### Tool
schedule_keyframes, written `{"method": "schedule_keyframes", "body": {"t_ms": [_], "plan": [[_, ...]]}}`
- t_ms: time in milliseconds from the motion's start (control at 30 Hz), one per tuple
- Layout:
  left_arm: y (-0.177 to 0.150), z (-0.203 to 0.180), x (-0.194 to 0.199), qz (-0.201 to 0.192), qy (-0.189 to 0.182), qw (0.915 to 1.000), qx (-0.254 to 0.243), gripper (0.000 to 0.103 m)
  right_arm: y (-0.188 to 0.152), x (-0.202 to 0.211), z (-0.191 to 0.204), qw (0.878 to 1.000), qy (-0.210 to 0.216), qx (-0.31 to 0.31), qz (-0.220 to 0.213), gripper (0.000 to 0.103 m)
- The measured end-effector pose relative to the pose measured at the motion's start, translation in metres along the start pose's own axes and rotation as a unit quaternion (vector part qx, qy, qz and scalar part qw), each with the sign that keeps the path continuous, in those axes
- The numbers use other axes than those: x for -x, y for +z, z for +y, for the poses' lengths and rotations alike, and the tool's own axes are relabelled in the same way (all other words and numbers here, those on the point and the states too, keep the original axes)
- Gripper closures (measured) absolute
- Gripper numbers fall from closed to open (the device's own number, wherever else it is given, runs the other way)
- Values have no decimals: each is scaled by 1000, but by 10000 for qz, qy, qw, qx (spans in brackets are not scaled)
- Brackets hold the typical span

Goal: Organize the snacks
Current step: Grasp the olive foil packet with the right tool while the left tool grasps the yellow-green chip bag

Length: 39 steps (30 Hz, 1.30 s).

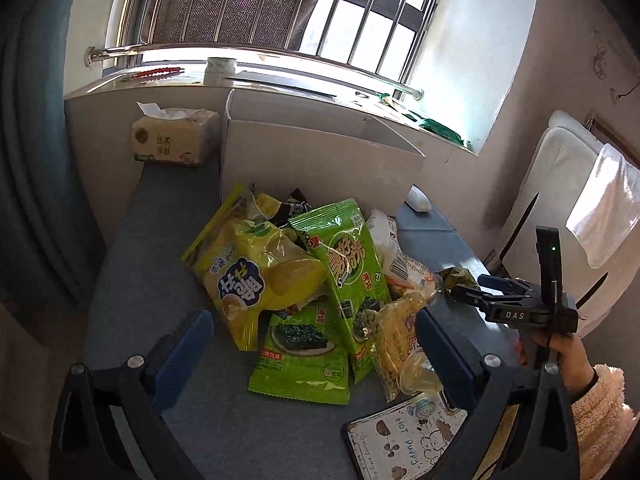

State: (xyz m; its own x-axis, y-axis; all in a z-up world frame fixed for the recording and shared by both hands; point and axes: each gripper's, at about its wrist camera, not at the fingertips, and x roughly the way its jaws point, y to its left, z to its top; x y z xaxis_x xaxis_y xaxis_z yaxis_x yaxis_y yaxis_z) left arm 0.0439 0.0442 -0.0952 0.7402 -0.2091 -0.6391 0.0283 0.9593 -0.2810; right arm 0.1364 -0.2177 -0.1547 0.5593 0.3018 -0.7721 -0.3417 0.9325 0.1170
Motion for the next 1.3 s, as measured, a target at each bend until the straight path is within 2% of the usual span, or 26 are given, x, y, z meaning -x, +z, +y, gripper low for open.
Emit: {"method": "schedule_keyframes", "body": {"t_ms": [67, 100, 133, 200, 300, 467, 667, 733, 833, 1000, 1033, 1067, 1100, 1167, 1233, 1300], "plan": [[1, 7, -4, 66, -31, 10000, -47, 0, 0, -3, -1, 10000, -58, 24, 71, 12], [1, 11, -7, 115, -13, 9999, -56, 0, 0, -5, -2, 9999, -92, 60, 109, 23], [1, 15, -8, 147, 25, 9999, -51, 0, -2, -8, -3, 9998, -89, 119, 153, 46], [1, 23, -9, 160, 64, 9999, 17, 0, -4, -8, -3, 9996, -194, 227, 32, 51], [1, 31, -10, 168, 58, 9998, 89, 0, -5, -2, -8, 9999, 28, 48, -96, 61], [0, 35, -20, 299, 216, 9993, 9, 0, -7, 19, -9, 9993, 154, -31, -353, 65], [10, 49, -56, 713, 474, 9963, 46, 0, -19, 53, -2, 9970, 444, -194, -603, 66], [14, 46, -66, 737, 438, 9961, -227, 0, -23, 61, 0, 9964, 452, -242, -669, 66], [19, 34, -78, 825, 711, 9924, -572, 0, -26, 67, 1, 9958, 466, -316, -717, 66], [23, 31, -91, 715, 729, 9935, -505, 1, -29, 66, 6, 9958, 528, -286, -688, 66], [24, 32, -92, 700, 696, 9938, -515, 10, -29, 66, 8, 9961, 509, -246, -678, 66], [25, 33, -93, 719, 731, 9934, -516, 27, -29, 65, 10, 9962, 520, -207, -663, 66], [25, 34, -91, 662, 740, 9936, -543, 38, -29, 66, 11, 9962, 535, -193, -666, 66], [24, 41, -79, 500, 533, 9962, -465, 60, -28, 68, 14, 9957, 586, -177, -697, 66], [23, 53, -63, 304, 523, 9979, -239, 65, -27, 70, 17, 9954, 607, -145, -727, 66], [24, 65, -44, 80, 357, 9993, -25, 67, -25, 71, 20, 9947, 686, -140, -747, 66]]}}
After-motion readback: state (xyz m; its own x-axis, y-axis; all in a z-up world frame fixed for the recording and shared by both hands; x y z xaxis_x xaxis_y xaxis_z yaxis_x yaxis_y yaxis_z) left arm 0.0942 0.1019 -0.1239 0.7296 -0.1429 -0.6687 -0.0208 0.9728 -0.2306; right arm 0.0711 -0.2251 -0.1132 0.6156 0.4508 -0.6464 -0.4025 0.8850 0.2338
